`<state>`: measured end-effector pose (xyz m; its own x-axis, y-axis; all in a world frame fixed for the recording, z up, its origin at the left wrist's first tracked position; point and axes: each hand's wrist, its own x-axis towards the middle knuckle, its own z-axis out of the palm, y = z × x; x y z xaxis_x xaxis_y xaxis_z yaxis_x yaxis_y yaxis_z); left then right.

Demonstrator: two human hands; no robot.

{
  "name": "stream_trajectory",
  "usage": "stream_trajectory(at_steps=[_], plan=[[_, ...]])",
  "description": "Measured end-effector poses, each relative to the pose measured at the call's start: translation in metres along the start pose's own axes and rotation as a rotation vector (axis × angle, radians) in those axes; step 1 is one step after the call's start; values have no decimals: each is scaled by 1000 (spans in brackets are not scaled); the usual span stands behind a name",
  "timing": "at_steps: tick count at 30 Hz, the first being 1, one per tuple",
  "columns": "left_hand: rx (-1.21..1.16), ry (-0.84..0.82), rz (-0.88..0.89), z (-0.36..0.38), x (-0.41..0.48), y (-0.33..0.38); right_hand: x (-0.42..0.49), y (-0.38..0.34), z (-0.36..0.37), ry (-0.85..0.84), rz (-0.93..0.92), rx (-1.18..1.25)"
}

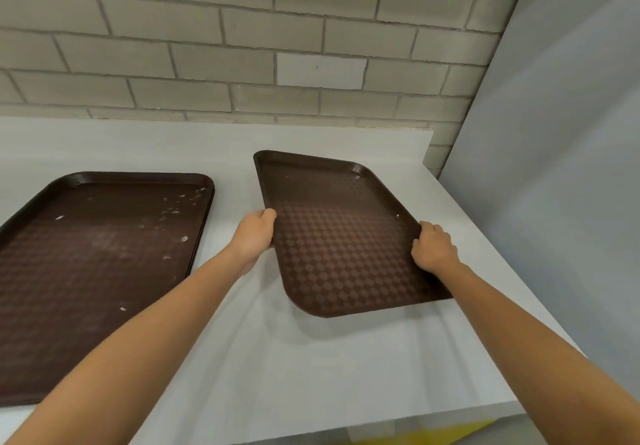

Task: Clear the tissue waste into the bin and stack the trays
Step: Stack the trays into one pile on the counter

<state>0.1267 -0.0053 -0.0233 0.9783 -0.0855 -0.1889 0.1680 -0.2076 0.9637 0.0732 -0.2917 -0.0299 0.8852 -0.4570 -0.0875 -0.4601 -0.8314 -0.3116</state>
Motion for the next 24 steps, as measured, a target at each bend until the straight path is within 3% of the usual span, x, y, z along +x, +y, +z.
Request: stream_trajectory(at_steps=[11,21,24], plan=[[-59,40,-16,-108,-15,-7,-16,-82,23,-41,-14,291],[471,373,123,-240,-20,-21,-63,-193,58,-41,-2,600],[487,420,91,-275,-21,-32,-82,-223,69,-50,-26,598]])
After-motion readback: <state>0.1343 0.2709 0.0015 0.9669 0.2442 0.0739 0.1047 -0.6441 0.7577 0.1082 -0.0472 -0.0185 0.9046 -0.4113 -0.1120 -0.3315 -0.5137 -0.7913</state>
